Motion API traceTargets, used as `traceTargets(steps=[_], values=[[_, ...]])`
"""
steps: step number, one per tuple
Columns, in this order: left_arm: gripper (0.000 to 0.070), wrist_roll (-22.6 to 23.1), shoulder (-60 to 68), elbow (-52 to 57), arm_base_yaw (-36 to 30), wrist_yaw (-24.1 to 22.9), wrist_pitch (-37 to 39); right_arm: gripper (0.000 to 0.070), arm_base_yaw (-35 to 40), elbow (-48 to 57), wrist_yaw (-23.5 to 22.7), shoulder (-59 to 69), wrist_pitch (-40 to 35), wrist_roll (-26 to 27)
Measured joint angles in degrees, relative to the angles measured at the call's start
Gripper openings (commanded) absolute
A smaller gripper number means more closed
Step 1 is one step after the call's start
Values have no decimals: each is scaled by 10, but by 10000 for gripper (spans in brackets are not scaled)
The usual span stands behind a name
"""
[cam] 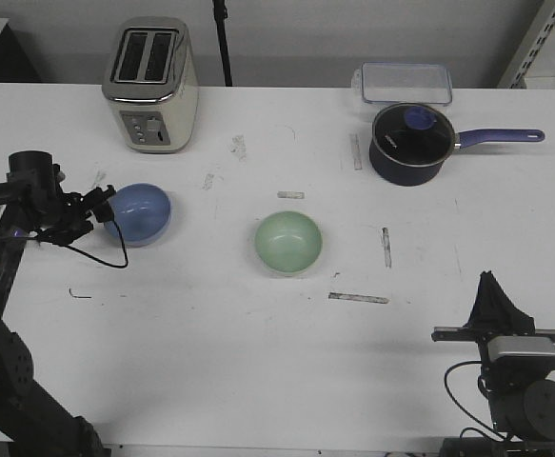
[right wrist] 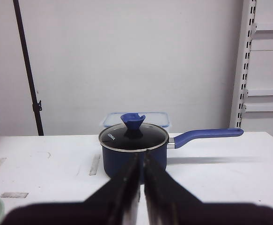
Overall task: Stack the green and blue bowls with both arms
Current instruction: 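Reach the left gripper forward and grasp the light blue bowl's rim, then lift the blue bowl and carry it over the green bowl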
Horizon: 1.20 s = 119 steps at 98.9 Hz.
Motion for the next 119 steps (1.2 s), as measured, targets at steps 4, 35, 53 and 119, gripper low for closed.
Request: traceTargets(steps=[4, 35, 53, 119], values=[[332, 0, 4, 0, 0, 0, 0, 6, 0, 0, 0, 0, 0, 0], [88, 0, 30, 0, -16, 0, 7, 6, 0, 0, 0, 0, 0, 0], [0, 0, 48, 0, -21, -2, 5, 6, 0, 0, 0, 0, 0, 0], [2, -63, -46, 2, -98, -20, -14, 6, 0, 0, 0, 0, 0, 0]])
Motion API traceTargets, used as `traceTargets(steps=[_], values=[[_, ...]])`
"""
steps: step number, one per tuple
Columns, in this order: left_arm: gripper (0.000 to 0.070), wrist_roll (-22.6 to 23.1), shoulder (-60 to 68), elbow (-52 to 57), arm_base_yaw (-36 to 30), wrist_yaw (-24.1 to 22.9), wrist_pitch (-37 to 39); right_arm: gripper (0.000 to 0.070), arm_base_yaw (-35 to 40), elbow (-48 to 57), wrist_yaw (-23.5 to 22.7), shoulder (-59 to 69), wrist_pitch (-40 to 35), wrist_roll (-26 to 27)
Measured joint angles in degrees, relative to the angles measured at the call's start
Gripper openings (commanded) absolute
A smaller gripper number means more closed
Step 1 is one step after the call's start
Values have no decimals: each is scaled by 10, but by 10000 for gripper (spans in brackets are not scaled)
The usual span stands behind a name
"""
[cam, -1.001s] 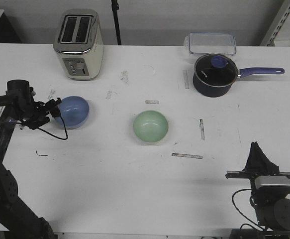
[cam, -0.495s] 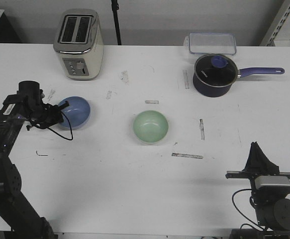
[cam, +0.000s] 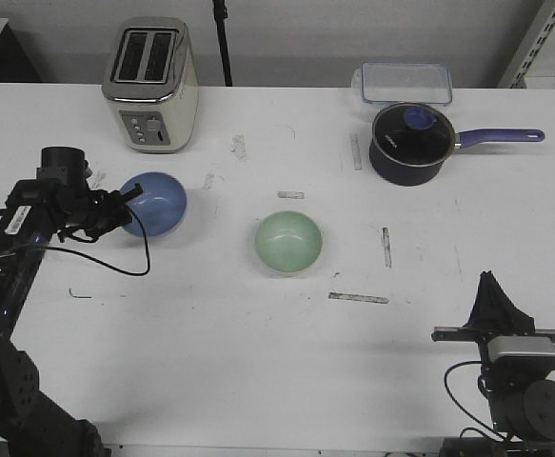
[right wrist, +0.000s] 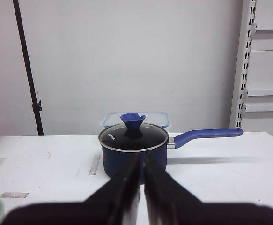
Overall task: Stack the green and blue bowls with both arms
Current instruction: 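Lift the blue bowl and carry it over the green bowl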
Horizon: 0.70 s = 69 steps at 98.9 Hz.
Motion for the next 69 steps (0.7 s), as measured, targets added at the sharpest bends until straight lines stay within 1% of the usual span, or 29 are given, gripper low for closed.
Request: traceTargets(steps=[13, 29, 38, 52, 69], values=[[2, -28, -6, 2, -51, 0, 1, 6, 0, 0, 0, 0, 0, 0], [2, -58, -6, 7, -132, 0, 11, 6, 0, 0, 0, 0, 0, 0], [2, -75, -4, 26, -177, 0, 15, 6, 0, 0, 0, 0, 0, 0], [2, -89, 6, 78, -221, 0, 4, 6, 0, 0, 0, 0, 0, 0], [2, -92, 47, 132, -260, -6, -10, 6, 0, 0, 0, 0, 0, 0]])
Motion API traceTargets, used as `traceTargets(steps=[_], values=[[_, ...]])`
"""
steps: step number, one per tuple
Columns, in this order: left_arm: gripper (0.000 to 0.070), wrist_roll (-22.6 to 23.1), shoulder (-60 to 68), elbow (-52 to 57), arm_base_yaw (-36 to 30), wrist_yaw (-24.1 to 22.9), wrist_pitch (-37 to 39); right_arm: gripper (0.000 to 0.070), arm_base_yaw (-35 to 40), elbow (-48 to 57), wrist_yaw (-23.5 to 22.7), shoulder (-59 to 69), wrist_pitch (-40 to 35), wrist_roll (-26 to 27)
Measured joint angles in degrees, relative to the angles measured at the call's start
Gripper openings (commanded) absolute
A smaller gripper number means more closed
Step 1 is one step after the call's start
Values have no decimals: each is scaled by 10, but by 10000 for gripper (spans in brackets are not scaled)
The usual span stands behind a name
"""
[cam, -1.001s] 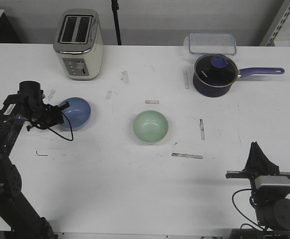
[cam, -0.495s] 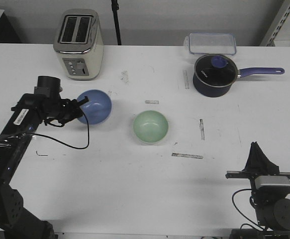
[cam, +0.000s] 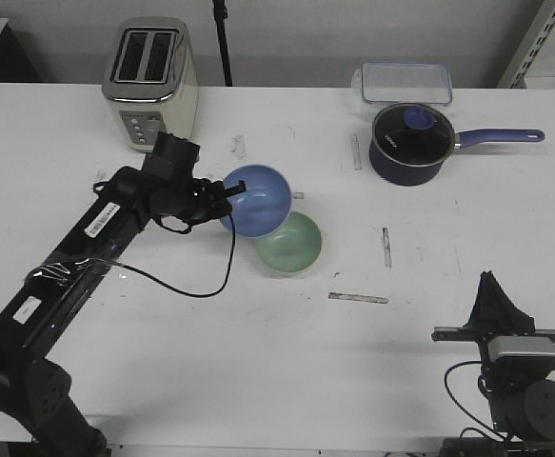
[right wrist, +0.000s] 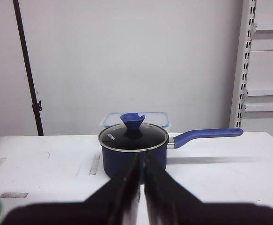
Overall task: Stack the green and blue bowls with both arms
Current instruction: 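Lift the blue bowl and carry it over the green bowl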
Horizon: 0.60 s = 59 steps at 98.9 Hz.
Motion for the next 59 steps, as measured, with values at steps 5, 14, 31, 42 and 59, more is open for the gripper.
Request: traceTargets(steps=[5, 14, 31, 42, 59], values=[[2, -2, 11, 5, -12, -9, -3, 6, 0, 0, 0, 0, 0, 0], [2, -4, 26, 10, -31, -13, -5, 6, 0, 0, 0, 0, 0, 0], [2, -9, 49, 10, -59, -18, -5, 6, 0, 0, 0, 0, 0, 0], [1, -10, 64, 11, -73, -31, -5, 6, 0, 0, 0, 0, 0, 0], [1, -10, 73, 11, -80, -41, 5, 6, 0, 0, 0, 0, 0, 0]])
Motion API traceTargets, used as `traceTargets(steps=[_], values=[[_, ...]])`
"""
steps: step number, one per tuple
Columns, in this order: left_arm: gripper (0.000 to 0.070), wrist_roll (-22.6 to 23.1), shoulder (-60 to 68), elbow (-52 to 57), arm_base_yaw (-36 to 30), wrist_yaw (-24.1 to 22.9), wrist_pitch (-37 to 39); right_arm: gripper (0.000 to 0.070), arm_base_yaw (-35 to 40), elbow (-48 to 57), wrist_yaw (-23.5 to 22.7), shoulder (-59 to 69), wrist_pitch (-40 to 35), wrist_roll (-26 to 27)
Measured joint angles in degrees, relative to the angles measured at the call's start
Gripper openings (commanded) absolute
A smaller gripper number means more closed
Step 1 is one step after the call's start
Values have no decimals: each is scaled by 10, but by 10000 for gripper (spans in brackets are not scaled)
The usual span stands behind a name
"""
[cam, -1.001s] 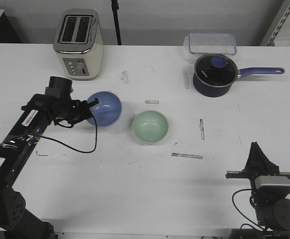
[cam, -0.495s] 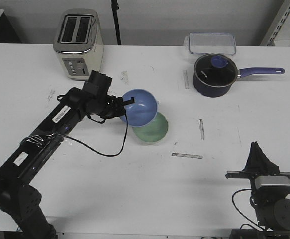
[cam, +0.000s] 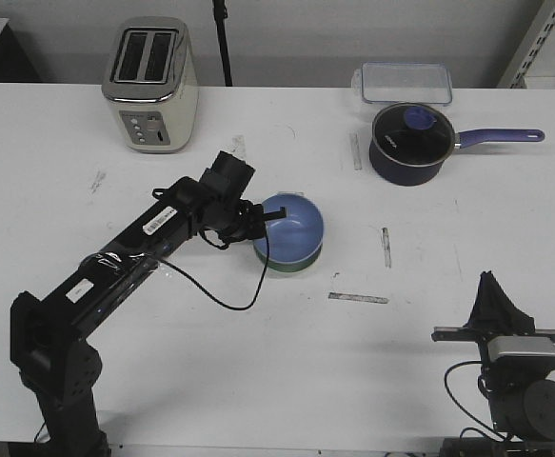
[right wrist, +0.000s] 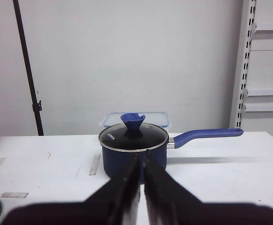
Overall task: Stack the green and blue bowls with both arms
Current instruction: 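Lift the blue bowl and carry it over the green bowl, then lower the blue bowl into the green bowl and open the left gripper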
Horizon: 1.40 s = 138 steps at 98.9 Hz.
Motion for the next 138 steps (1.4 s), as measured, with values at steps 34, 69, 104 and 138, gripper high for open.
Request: traceTargets(steps=[34, 69, 104, 138], values=[[2, 0, 15, 1, -5, 0, 3, 6, 0, 0, 0, 0, 0, 0], [104, 0, 22, 1, -7, 0, 3, 6, 0, 0, 0, 0, 0, 0], [141, 0, 22, 1, -7, 2, 3, 6, 0, 0, 0, 0, 0, 0], [141, 0, 6, 1, -7, 2, -11, 6, 0, 0, 0, 0, 0, 0]])
